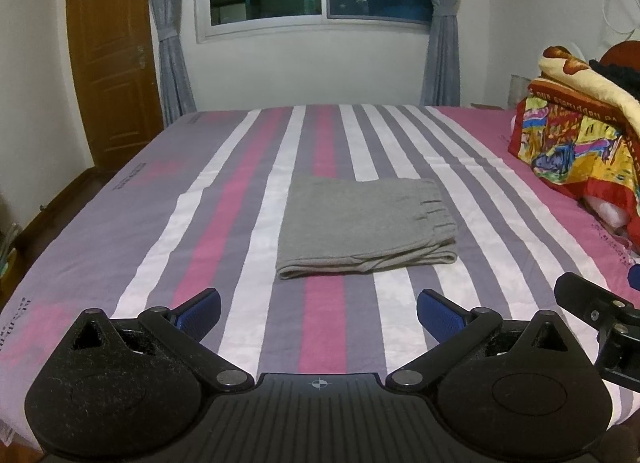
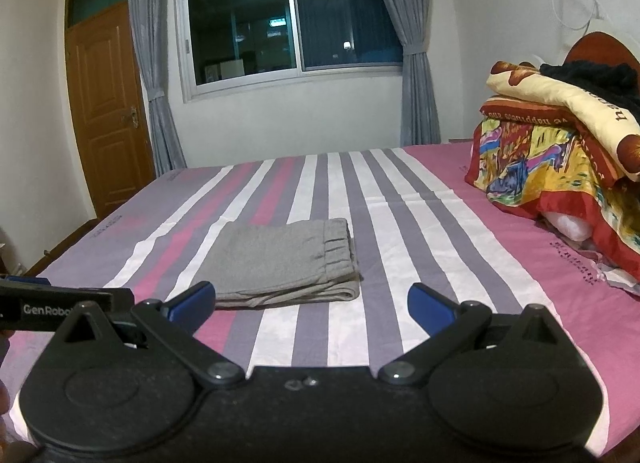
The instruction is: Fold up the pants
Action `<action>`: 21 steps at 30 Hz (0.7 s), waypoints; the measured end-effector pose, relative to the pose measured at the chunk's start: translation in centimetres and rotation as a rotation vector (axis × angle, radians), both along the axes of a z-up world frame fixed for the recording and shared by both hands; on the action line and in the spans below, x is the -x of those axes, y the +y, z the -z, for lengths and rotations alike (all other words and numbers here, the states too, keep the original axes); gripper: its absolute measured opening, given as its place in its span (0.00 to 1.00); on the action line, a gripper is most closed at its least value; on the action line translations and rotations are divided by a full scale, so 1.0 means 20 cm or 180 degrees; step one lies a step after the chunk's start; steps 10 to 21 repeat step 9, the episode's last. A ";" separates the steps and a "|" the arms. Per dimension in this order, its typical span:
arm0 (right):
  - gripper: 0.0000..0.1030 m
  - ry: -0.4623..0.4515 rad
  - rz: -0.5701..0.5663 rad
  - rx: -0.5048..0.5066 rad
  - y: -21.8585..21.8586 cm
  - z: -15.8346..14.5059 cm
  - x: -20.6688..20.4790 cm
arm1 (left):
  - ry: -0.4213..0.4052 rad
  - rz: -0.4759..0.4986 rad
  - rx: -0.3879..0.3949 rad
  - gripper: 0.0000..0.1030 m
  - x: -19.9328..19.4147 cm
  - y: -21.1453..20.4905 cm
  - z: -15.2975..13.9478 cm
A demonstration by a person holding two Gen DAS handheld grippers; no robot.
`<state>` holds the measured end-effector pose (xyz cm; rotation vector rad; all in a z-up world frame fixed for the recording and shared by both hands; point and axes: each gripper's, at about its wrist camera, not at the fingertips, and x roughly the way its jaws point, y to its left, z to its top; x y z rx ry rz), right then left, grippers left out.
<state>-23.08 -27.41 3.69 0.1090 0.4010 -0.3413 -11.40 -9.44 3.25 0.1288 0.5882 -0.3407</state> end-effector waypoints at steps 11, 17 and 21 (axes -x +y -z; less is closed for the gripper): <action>1.00 0.0031 0.0063 -0.0033 -0.05 0.02 -0.04 | -0.0016 0.0086 0.0010 1.00 -0.08 -0.06 0.04; 1.00 0.0031 0.0063 -0.0033 -0.05 0.02 -0.04 | -0.0016 0.0086 0.0010 1.00 -0.08 -0.06 0.04; 1.00 0.0031 0.0063 -0.0033 -0.05 0.02 -0.04 | -0.0016 0.0086 0.0010 1.00 -0.08 -0.06 0.04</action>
